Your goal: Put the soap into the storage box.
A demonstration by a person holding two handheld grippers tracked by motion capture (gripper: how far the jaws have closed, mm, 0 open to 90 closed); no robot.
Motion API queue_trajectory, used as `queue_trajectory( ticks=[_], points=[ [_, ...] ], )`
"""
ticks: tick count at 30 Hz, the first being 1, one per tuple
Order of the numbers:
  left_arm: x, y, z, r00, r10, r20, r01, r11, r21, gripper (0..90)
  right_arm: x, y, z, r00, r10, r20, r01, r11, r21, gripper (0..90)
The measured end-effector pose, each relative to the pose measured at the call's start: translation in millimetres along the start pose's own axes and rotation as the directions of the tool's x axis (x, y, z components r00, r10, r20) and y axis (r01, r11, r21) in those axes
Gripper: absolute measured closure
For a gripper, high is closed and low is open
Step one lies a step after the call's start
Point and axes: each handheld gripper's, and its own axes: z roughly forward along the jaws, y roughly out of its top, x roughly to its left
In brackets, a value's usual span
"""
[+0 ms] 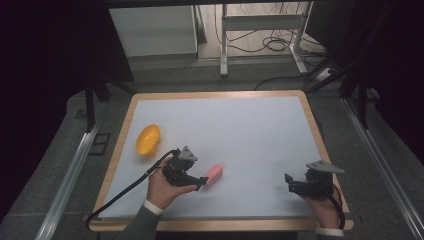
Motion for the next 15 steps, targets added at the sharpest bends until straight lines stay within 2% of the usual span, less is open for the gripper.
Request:
queue_trajectory(
  ticks=[2,6,9,12,13,15],
  points=[
    [-2.4,2.5,0.4,0.9997,0.017,-0.015,-0.017,0.9998,0.014,25.1,-0.1,0.1,-0.1,1.0000,0.000,0.000,0.000,1.000,-0.001,6.5],
    [-9.5,9.9,3.0,0.9991,0.042,-0.002,-0.042,0.9990,0.013,25.1,-0.4,-0.1,-0.2,1.0000,-0.002,-0.006,0.002,1.000,-0.003,6.5],
    [-14.1,15.9,6.0,0.9980,0.062,-0.011,-0.062,0.9979,0.019,25.2,-0.3,0.2,-0.8,1.0000,-0.002,-0.004,0.002,1.000,-0.006,6.5],
    [-15.0,17.8,7.2,0.9984,0.057,0.004,-0.057,0.9984,0.008,25.3,-0.3,0.1,-0.6,1.0000,-0.001,-0.004,0.001,1.000,-0.007,6.5],
    [-17.2,19.9,10.1,0.9978,0.062,-0.024,-0.061,0.9978,0.026,25.3,-0.2,-0.1,-0.1,1.0000,-0.002,-0.005,0.002,1.000,-0.001,6.5],
    [-19.9,22.2,11.7,0.9973,0.071,-0.017,-0.071,0.9972,0.026,25.2,0.1,-0.3,0.4,1.0000,-0.003,-0.005,0.003,1.000,-0.003,6.5]
  ],
)
